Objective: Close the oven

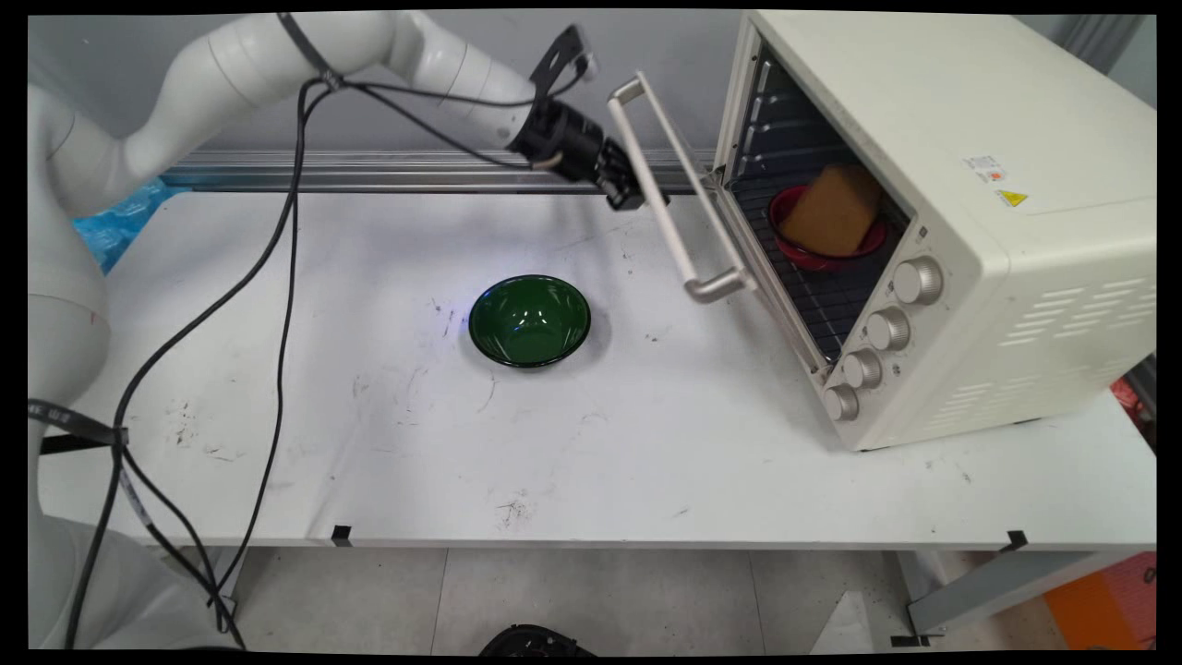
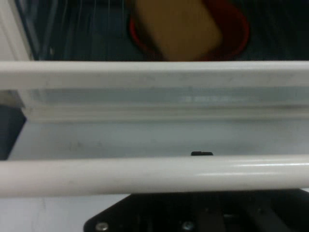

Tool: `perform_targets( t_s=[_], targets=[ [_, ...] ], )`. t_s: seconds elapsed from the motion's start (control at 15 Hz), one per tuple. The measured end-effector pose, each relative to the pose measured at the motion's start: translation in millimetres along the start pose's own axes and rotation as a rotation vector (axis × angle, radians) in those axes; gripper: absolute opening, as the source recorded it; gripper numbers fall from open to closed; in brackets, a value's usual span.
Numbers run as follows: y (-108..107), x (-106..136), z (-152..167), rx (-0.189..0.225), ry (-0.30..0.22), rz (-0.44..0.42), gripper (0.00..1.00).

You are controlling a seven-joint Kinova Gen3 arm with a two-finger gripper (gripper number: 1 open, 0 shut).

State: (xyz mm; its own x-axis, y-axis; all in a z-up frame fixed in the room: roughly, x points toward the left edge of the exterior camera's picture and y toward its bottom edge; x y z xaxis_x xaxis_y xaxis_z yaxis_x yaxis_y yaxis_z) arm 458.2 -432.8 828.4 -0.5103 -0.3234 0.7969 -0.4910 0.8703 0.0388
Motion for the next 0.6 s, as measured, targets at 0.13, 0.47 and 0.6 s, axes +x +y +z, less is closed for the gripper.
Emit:
perform_targets(
  t_s=[0.13, 0.47, 0.6],
  targets=[
    [0.4, 16.3, -4.3, 0.0, 0.02, 0.001, 0.0],
    [1.8, 49.7, -13.9, 0.0, 0.062, 0.002, 0.0],
    [2.3, 60.0, -17.4, -0.001, 0.075, 0.003, 0.0]
  ],
)
